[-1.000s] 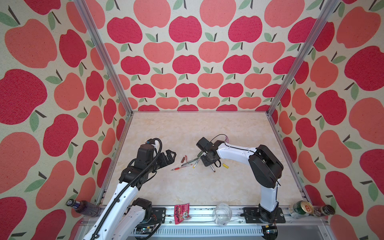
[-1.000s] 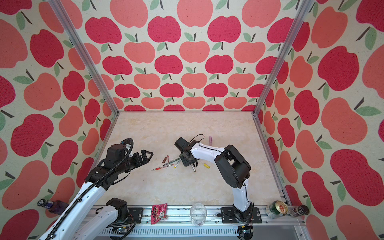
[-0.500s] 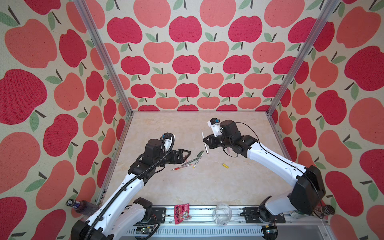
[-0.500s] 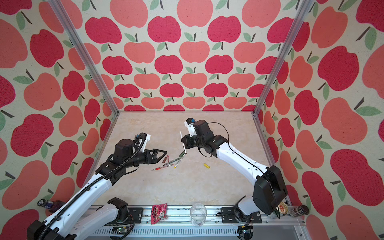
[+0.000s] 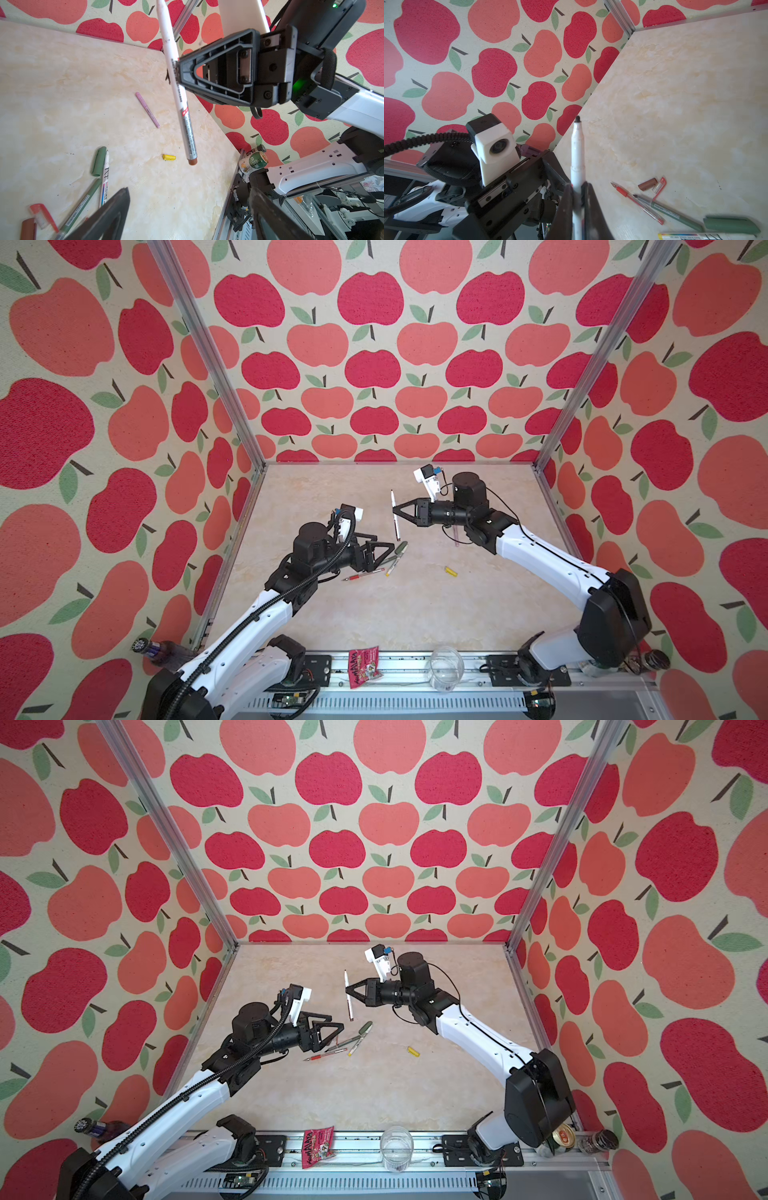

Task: Insert the pens into the pen caps
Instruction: 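Close the left gripper on the white marker while the right gripper releases it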

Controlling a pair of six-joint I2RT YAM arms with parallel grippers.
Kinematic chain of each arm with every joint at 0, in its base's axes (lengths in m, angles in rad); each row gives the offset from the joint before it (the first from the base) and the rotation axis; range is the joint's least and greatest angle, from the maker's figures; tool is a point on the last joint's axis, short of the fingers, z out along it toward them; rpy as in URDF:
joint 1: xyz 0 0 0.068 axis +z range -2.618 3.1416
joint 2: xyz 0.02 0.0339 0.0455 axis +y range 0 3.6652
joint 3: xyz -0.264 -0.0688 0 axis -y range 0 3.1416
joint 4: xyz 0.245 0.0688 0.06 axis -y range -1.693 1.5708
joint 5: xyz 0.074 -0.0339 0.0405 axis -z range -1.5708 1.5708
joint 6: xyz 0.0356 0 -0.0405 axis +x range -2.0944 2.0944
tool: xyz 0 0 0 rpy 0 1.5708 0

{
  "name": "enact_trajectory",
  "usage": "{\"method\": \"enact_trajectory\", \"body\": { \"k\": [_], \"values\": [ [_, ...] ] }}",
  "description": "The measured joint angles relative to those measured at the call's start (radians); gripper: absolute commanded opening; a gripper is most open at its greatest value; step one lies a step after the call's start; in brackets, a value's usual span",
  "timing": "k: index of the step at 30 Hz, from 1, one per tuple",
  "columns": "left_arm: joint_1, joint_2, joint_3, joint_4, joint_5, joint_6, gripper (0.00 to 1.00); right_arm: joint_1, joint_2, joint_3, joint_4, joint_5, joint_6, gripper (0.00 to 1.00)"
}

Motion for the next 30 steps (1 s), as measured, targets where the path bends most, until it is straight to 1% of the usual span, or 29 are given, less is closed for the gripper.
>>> {"method": "enact_trajectory", "body": {
  "k": [3, 8, 14, 16, 21, 24, 26, 30],
  "values": [
    [0.0, 0.033, 0.001, 0.056, 0.027, -0.024, 0.84, 0.0, 0.0, -0.018, 0.056, -0.033, 0.039, 0.09],
    [0.0, 0.068, 0.004, 0.121, 0.055, -0.059, 0.73, 0.0, 0.0, -0.035, 0.148, -0.079, 0.094, 0.08],
    [0.0, 0.072, 0.011, 0.173, 0.07, -0.09, 0.56, 0.003, 0.0, -0.045, 0.192, -0.101, 0.116, 0.08],
    [0.0, 0.072, 0.013, 0.182, 0.071, -0.092, 0.53, 0.008, 0.0, -0.054, 0.198, -0.103, 0.12, 0.08],
    [0.0, 0.075, 0.014, 0.187, 0.071, -0.098, 0.51, 0.026, 0.0, -0.064, 0.201, -0.114, 0.125, 0.08],
    [0.0, 0.088, 0.016, 0.193, 0.071, -0.104, 0.42, 0.033, 0.0, -0.064, 0.212, -0.117, 0.126, 0.07],
    [0.0, 0.098, 0.021, 0.193, 0.072, -0.108, 0.33, 0.034, 0.0, -0.064, 0.214, -0.117, 0.126, 0.07],
    [0.0, 0.104, 0.026, 0.195, 0.074, -0.106, 0.22, 0.034, 0.0, -0.064, 0.214, -0.117, 0.126, 0.07]
  ]
}}
